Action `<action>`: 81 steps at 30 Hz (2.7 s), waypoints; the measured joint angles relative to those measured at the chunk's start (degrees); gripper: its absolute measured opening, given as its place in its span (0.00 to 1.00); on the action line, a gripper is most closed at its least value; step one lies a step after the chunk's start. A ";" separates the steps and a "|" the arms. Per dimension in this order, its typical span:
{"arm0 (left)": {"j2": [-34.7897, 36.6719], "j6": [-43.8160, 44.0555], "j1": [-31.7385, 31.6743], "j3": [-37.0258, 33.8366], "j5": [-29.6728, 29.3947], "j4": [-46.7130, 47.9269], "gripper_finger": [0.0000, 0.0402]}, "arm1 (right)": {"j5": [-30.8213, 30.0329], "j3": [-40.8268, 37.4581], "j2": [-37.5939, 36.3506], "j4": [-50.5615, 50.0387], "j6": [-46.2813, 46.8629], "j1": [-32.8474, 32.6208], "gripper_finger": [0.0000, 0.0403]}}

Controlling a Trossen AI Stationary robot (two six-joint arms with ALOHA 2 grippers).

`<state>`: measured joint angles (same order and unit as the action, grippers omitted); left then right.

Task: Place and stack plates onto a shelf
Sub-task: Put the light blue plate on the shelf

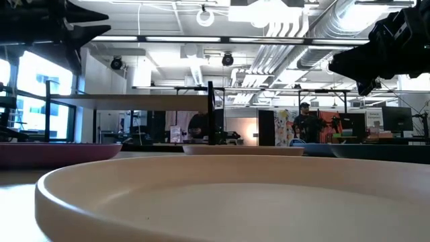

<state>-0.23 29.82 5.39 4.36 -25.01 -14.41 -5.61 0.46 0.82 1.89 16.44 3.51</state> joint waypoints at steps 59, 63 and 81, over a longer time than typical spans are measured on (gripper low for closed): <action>-26.74 -63.29 -0.13 37.55 -24.60 4.07 0.19 | -21.63 65.17 58.74 -48.48 -5.63 14.72 0.28; -29.63 -63.10 -0.15 37.55 -29.18 4.41 0.19 | -19.86 65.17 62.63 -50.99 -2.19 16.67 0.28; -38.45 -40.73 -6.43 37.53 -27.73 21.17 0.19 | -6.22 65.17 79.19 -53.94 6.98 23.90 0.28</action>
<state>-38.67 -10.91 -1.04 41.89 -52.74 6.76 -11.83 65.63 80.01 -52.05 23.43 27.40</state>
